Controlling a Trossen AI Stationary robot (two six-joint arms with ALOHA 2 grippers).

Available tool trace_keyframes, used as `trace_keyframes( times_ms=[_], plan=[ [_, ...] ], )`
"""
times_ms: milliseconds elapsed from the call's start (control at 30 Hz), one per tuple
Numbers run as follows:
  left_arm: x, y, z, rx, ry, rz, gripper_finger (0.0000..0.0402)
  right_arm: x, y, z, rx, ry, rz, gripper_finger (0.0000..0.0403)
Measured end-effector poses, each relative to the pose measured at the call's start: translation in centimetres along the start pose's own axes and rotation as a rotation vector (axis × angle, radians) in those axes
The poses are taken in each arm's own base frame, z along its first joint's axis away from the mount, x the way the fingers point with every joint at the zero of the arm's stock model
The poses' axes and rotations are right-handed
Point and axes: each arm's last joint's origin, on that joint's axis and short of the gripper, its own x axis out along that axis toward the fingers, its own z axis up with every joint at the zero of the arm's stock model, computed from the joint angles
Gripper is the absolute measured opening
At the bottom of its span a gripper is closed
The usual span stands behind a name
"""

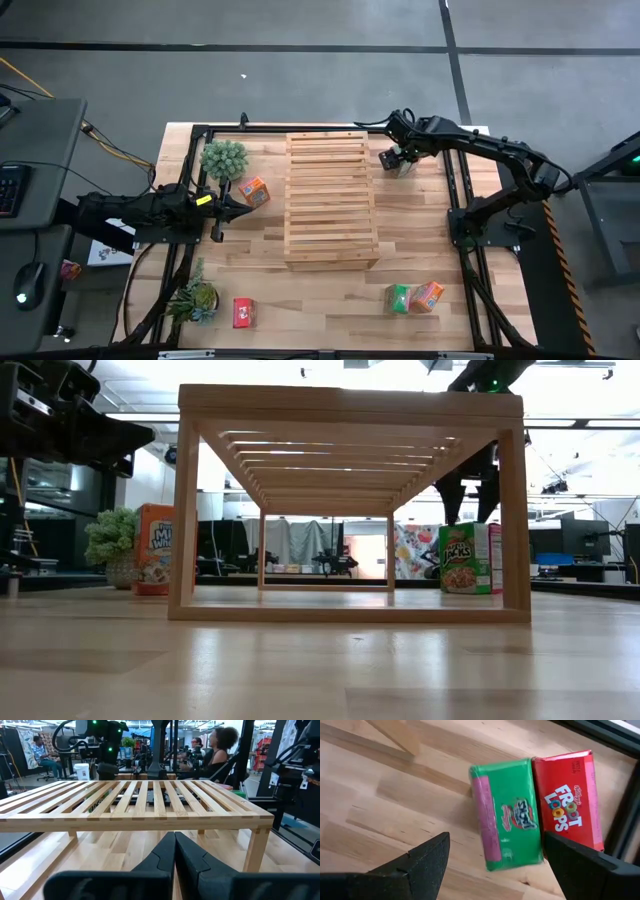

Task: Stack cereal on shelf
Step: Put the top green cereal box on the shelf

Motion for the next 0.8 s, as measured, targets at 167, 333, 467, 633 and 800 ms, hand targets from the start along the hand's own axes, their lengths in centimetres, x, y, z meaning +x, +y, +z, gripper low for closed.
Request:
trace_keyframes(
  times_ms=[167, 333, 467, 633, 800],
  plan=[
    [0.0, 0.0, 0.0, 0.0, 0.0, 0.0, 0.0, -0.1, 0.51, -0.25, 0.043, 0.008, 0.03, 0.0314],
    [0.0, 0.0, 0.0, 0.0, 0.0, 0.0, 0.0, -0.1, 0.53, -0.27, 0.093, 0.009, 0.03, 0.0314],
    [0.0, 0.0, 0.01, 0.0, 0.0, -0.001, 0.0, -0.09, 0.49, -0.28, 0.117, 0.016, 0.032, 0.0314],
    [0.0, 0.0, 0.0, 0.0, 0.0, 0.0, 0.0, -0.08, 0.33, -0.22, 0.138, -0.016, -0.015, 0.0314],
    [0.0, 0.0, 0.0, 0.0, 0.0, -0.001, 0.0, 0.18, 0.36, -0.14, 0.112, -0.025, -0.044, 0.0314]
  ],
)
